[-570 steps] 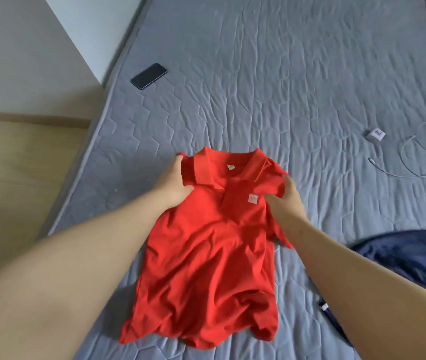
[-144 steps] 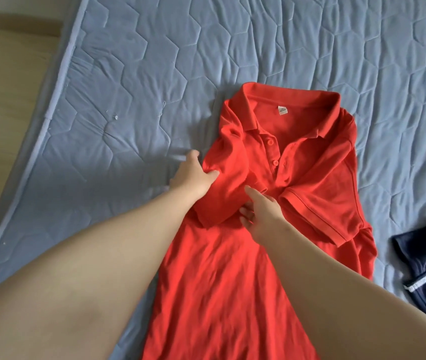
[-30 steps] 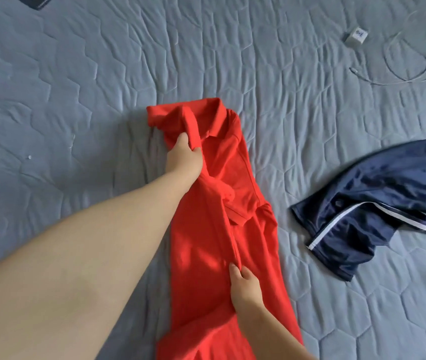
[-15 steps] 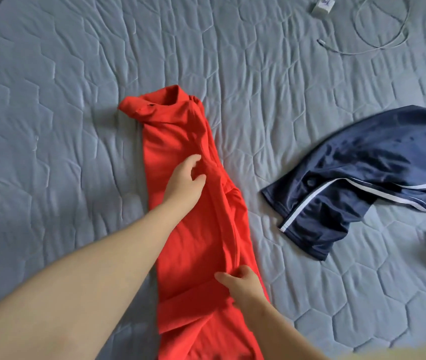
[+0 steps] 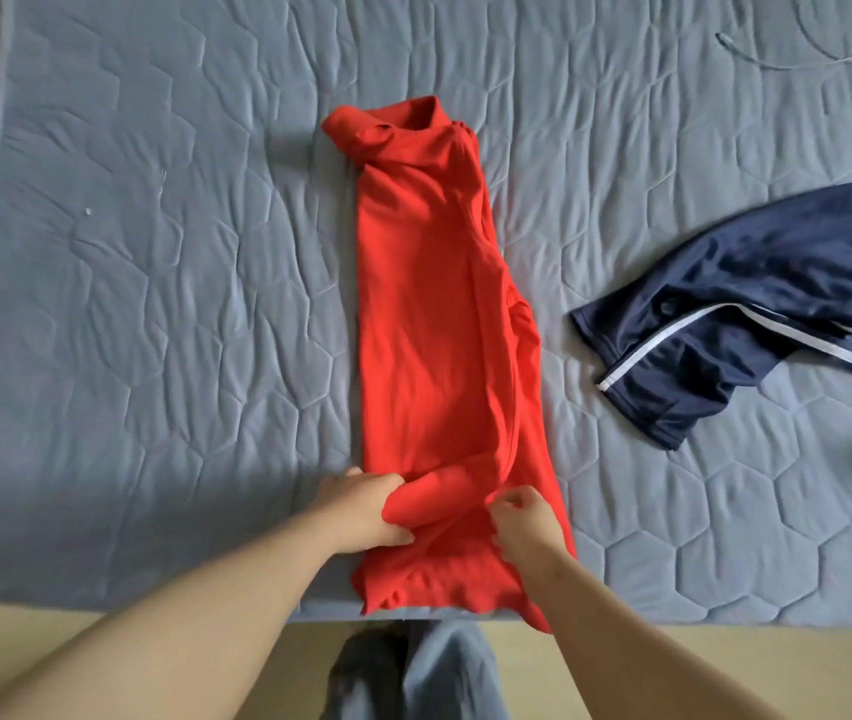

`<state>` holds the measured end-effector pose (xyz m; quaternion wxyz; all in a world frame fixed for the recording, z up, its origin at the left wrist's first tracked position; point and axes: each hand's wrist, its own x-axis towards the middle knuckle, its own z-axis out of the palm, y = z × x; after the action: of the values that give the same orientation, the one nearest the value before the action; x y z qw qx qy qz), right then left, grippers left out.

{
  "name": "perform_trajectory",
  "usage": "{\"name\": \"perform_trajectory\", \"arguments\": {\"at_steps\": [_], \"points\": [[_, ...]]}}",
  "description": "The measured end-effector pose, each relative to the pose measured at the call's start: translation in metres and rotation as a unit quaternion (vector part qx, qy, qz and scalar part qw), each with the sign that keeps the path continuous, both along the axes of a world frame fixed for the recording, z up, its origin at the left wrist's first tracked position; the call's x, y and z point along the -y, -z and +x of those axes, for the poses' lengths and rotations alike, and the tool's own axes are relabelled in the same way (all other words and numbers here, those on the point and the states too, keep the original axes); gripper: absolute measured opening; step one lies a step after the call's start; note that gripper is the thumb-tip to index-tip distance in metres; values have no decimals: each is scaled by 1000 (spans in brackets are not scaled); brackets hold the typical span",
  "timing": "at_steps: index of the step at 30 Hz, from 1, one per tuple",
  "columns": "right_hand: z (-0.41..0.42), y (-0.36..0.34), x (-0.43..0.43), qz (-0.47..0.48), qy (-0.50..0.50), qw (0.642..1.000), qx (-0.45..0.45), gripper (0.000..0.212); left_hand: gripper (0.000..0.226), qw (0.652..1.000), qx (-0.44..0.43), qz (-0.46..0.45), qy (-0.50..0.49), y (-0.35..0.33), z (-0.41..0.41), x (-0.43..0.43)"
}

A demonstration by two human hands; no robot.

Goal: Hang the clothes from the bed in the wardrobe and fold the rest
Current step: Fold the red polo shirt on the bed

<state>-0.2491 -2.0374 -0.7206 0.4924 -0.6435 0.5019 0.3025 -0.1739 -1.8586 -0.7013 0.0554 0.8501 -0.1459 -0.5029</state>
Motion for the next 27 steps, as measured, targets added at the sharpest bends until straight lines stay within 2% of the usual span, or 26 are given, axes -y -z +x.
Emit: {"name": "perform_trajectory", "arguments": {"at_steps": [2,5,6,9,12,14,17,21,23,24,25,26,27], "points": [[-11,-8,-2,2,-21,1000,1,12,21,997,35,-30,-66,-11,-17,5],[-26,-22,0,-7,-27,1000,0,12,15,968,66,-95,-222,-23,-47,17],[-30,-26,2,-29,-41,999,0,16,18,962,69,-112,-239,-25,-57,21],[-46,-34,16,-138,-110,984,-30,52,42,949,86,-144,-268,-26,-83,33],[-56,-27,34,-103,-124,986,-35,64,56,933,120,-159,-300,-23,-102,50],[-59,-17,45,-36,-115,992,-26,54,59,928,119,-179,-306,-21,-114,67],[-64,-15,57,35,-96,995,-22,27,62,934,57,-205,-287,-17,-131,93],[-78,-13,76,60,-93,993,-47,22,60,967,-57,-173,-175,-9,-147,118],[-80,-13,79,12,-99,995,-20,17,54,973,-100,-158,-135,-9,-148,123],[-79,-15,79,-41,-105,994,4,14,47,973,-76,-153,-155,-11,-146,122],[-76,-17,79,-86,-114,989,34,12,39,966,-13,-147,-212,-14,-144,120],[-73,-18,76,-102,-122,985,63,10,34,944,79,-131,-294,-15,-141,116],[-68,-18,72,-89,-128,984,87,9,32,903,180,-97,-377,-16,-137,110]]}}
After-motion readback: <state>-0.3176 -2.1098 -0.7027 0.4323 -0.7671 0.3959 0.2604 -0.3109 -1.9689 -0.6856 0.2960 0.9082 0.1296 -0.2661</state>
